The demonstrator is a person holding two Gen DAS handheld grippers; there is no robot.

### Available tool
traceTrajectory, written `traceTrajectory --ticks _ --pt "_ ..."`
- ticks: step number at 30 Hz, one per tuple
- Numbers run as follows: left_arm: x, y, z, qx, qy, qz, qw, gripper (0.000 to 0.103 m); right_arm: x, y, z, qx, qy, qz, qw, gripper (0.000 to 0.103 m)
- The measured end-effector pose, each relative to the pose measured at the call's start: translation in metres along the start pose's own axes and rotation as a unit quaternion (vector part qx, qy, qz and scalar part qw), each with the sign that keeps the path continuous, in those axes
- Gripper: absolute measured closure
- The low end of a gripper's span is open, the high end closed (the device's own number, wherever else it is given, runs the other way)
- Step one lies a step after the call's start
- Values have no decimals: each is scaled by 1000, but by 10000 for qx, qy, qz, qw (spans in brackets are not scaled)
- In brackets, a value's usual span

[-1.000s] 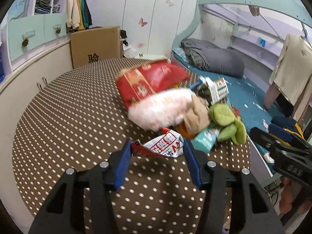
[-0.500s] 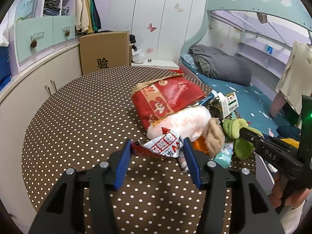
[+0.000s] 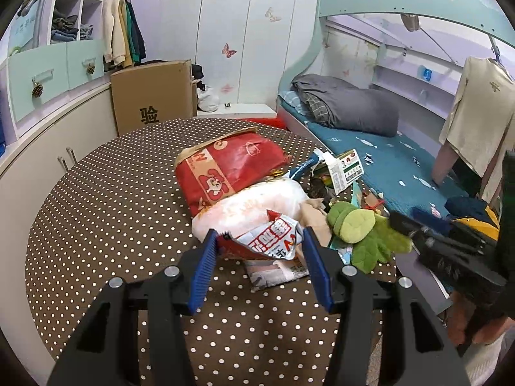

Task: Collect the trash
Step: 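Grasp the white-and-red wrapper with the left tool while the right tool grasps the green plush toy, then carry the wrapper to the wastebasket and open the left tool while the right tool holds the plush toy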

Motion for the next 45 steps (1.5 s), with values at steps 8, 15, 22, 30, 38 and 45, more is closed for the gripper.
traceTrajectory --ticks 8,15,22,30,38,45 --pt "-2 -3 11 -143 114 35 9998 50 6 -41 2 -379 -48 346 9987 72" --pt "-6 1 10 -165 94 -41 9998 50 0 -20 -3 -279 -89 71 9995 94" --pt "-7 6 -9 -64 -40 -111 9999 50 -26 29 -5 -81 150 -566 9983 94" --pt "-7 10 -37 197 -240 -158 9994 50 -30 70 -22 219 180 -883 9957 94" --pt "0 6 -79 620 -563 -70 9965 50 -7 86 -48 608 -34 -714 9956 94" --pt "17 2 -125 1026 -933 105 9903 50 22 98 -77 963 -335 -527 9934 94"
Point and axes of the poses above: each gripper's, at about its wrist camera, not at the fingertips, and y roughly against the way its jaws point, z to its left, x to its underside, the point moved 3 cm from there along -y, roughly the way its jaws point, and after that the axes turned 14 degrees about y, right-handed, at the moved point
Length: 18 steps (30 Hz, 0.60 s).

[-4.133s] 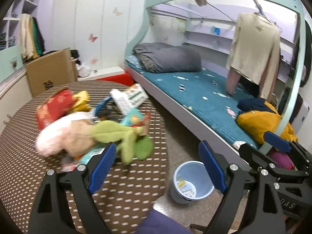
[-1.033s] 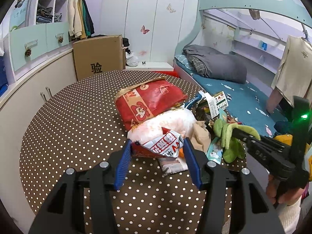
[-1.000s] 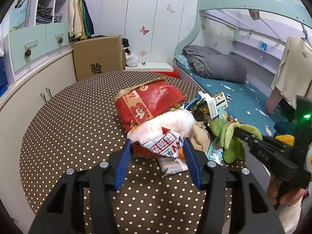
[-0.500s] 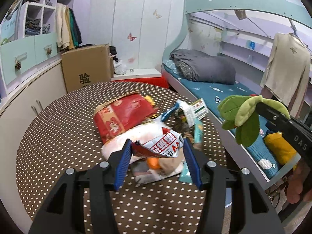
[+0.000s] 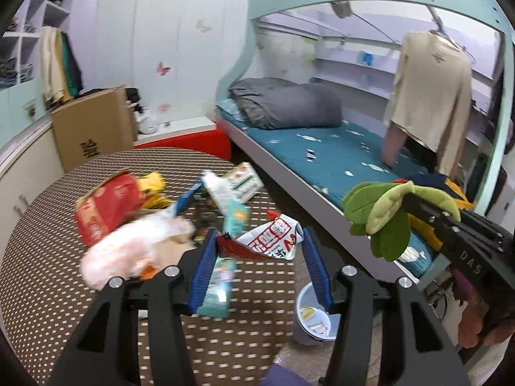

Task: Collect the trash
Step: 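Carry the wrapper to the wastebasket and open the left tool while the right tool holds the plush toy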

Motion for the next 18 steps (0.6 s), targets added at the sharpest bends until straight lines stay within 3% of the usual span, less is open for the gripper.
traceTrajectory --ticks 9,18 --pt "22 -28 -63 434 -512 365 9971 50 34 10 -44 457 -376 253 9979 94" --pt "64 -65 -123 688 -1129 965 9865 50 74 14 -86 848 -791 566 9916 94"
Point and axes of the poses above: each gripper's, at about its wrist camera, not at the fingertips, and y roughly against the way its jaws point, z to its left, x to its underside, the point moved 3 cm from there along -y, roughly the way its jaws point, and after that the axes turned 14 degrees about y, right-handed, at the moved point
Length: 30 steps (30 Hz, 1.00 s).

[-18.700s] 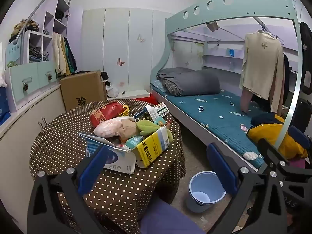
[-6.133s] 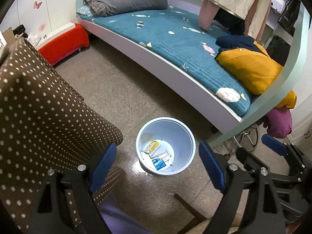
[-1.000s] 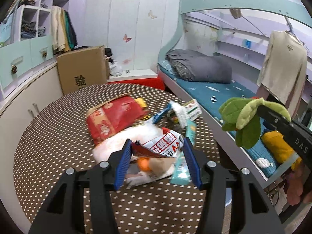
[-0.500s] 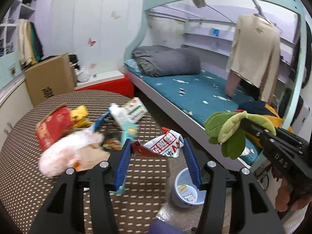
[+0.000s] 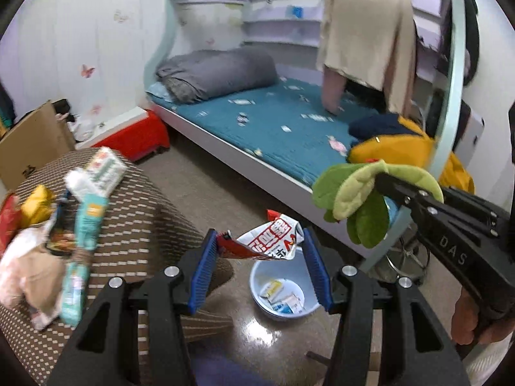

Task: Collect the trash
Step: 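Carry the wrapper to the wastebasket and open the left tool while the right tool holds the plush toy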

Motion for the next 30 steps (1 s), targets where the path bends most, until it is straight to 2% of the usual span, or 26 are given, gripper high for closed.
traceTrajectory --ticks 8,22,23,26,30 --pt "23 -60 -39 17 -358 692 9970 50 40 -26 -39 224 -401 510 9976 94" --pt "62 -172 -78 -193 -773 1885 9788 50 119 -77 -96 642 -1115 1612 9785 94" --pt "64 -177 -81 -196 -816 1922 9778 49 125 -81 -100 683 -1166 1705 9761 94" --pt "65 -186 -81 -177 -801 1979 9768 31 135 -86 -106 758 -1267 1862 9714 94" --pt "60 -192 -73 -205 -710 1961 9778 31 138 -91 -108 777 -1279 1933 9697 94"
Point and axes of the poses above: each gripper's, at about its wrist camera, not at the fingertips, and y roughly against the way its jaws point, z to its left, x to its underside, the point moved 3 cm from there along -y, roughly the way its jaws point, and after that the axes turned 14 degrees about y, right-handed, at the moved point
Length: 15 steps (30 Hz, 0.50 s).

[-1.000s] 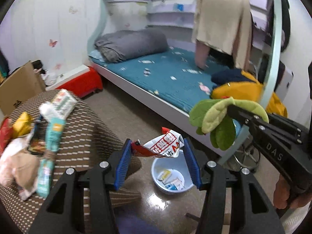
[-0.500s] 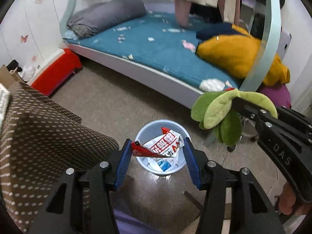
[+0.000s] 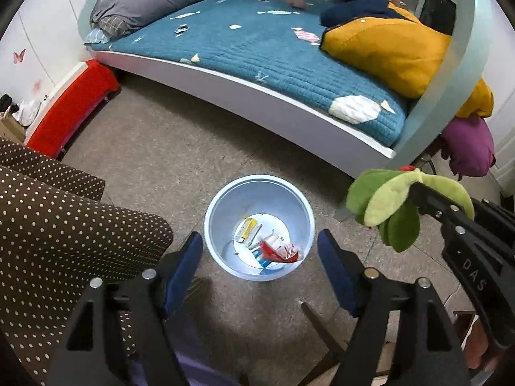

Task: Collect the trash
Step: 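Carry the wrapper to the wastebasket and open the left tool while the right tool holds the plush toy, then open the right tool to drop the green plush toy into the wastebasket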

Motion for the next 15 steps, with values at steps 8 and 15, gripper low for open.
traceTrajectory --ticks 8,15 --pt "1 4 51 -178 502 -38 9986 31 -17 -15 34 -242 331 36 9992 94" --pt "4 16 98 -306 991 -110 9945 31 -40 -23 76 -509 695 -4 9963 91"
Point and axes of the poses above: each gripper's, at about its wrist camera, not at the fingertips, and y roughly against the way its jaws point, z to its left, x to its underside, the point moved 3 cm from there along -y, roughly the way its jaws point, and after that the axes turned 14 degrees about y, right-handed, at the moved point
